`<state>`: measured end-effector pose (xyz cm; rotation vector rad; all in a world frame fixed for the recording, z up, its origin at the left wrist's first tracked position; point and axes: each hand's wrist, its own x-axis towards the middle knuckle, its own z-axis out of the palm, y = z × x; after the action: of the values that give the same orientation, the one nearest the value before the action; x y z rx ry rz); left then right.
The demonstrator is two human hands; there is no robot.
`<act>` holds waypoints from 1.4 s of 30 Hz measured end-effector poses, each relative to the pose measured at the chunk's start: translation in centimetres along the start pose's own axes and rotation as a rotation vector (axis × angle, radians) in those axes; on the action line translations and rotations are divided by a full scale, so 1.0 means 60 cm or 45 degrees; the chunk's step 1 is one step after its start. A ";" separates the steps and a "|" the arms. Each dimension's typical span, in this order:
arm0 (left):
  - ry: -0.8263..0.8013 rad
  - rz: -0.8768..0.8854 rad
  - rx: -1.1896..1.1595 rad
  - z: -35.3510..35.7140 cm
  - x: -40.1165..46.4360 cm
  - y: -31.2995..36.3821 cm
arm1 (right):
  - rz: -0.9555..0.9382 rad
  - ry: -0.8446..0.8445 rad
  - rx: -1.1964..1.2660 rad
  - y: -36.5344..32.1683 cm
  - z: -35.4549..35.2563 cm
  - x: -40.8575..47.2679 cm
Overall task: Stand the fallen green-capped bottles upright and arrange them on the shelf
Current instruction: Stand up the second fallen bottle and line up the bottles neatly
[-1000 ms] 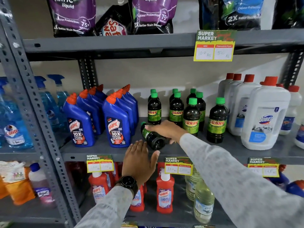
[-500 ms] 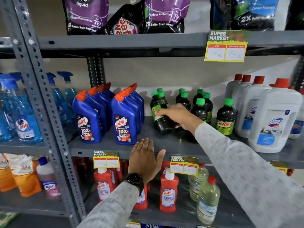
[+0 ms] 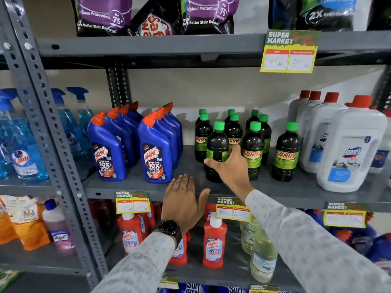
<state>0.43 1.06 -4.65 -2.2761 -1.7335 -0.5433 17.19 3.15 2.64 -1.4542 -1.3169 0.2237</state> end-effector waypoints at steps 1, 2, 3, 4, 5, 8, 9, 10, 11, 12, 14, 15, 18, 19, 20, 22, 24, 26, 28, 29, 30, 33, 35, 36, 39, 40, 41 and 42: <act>0.001 -0.003 -0.004 0.000 0.000 0.000 | 0.000 -0.005 0.007 0.003 0.001 0.000; 0.006 -0.005 -0.013 0.000 0.000 0.000 | -0.006 -0.024 0.025 0.006 0.002 -0.002; 0.013 -0.006 -0.023 0.000 0.000 0.001 | -0.012 -0.046 0.053 0.009 0.003 -0.004; 0.023 -0.007 -0.029 0.001 0.000 0.001 | -0.018 -0.077 0.080 0.012 0.003 -0.006; 0.033 -0.009 -0.033 0.001 0.000 0.001 | -0.024 -0.111 0.113 0.015 0.003 -0.008; 0.051 -0.010 -0.048 0.002 -0.001 0.001 | -0.016 -0.249 0.251 0.024 0.003 -0.005; 0.053 -0.011 -0.054 0.003 -0.001 0.001 | 0.002 -0.301 0.317 0.028 0.003 -0.003; 0.056 -0.010 -0.058 0.004 -0.002 0.001 | 0.037 -0.337 0.373 0.031 0.003 -0.001; 0.058 -0.011 -0.060 0.005 -0.002 0.001 | 0.076 -0.362 0.418 0.034 0.003 0.002; 0.058 -0.011 -0.059 0.004 -0.002 0.001 | 0.091 -0.374 0.426 0.037 0.003 0.004; 0.047 -0.012 -0.050 0.003 -0.002 0.001 | 0.085 -0.372 0.382 0.038 0.004 0.005; 0.043 -0.013 -0.046 0.002 -0.002 0.002 | 0.061 -0.360 0.343 0.035 0.003 0.004; 0.048 -0.015 -0.051 0.002 -0.003 0.002 | -0.054 -0.290 0.211 0.031 0.004 -0.001; 0.052 -0.013 -0.052 0.002 -0.002 0.001 | -0.079 -0.266 0.194 0.030 0.004 -0.003; 0.056 -0.011 -0.054 0.003 -0.002 0.001 | -0.086 -0.251 0.184 0.029 0.004 -0.003; 0.055 -0.012 -0.055 0.004 -0.002 0.001 | -0.063 -0.271 0.200 0.029 0.003 -0.002; 0.051 -0.016 -0.054 0.004 -0.002 0.000 | -0.028 -0.341 0.236 0.032 0.004 0.000; 0.051 -0.020 -0.055 0.005 -0.002 0.000 | -0.019 -0.379 0.236 0.035 0.004 0.001; 0.048 -0.019 -0.060 0.004 -0.001 0.001 | -0.047 -0.363 0.179 0.035 0.005 0.002; 0.049 -0.019 -0.061 0.004 -0.001 0.001 | -0.063 -0.349 0.150 0.034 0.006 0.002; 0.049 -0.020 -0.061 0.003 -0.001 0.001 | -0.082 -0.327 0.126 0.033 0.008 0.003; 0.049 -0.023 -0.061 0.004 -0.002 0.000 | -0.111 -0.275 0.073 0.033 0.013 0.004; 0.051 -0.021 -0.061 0.005 -0.002 0.001 | -0.085 -0.325 0.127 0.033 0.012 0.004; 0.053 -0.020 -0.063 0.005 -0.001 0.001 | -0.062 -0.365 0.163 0.035 0.011 0.004; 0.054 -0.021 -0.068 0.005 0.000 0.001 | -0.051 -0.365 0.157 0.037 0.011 0.004; 0.050 -0.021 -0.066 0.005 0.000 0.001 | -0.072 -0.336 0.136 0.037 0.012 0.004; 0.047 -0.021 -0.063 0.005 0.000 0.001 | -0.089 -0.310 0.127 0.035 0.013 0.004; 0.046 -0.022 -0.062 0.006 0.000 0.001 | -0.098 -0.297 0.127 0.032 0.013 0.004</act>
<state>0.51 1.18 -4.95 -2.2717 -1.7427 -0.6324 17.83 4.22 0.93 -1.3201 -1.5245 0.4122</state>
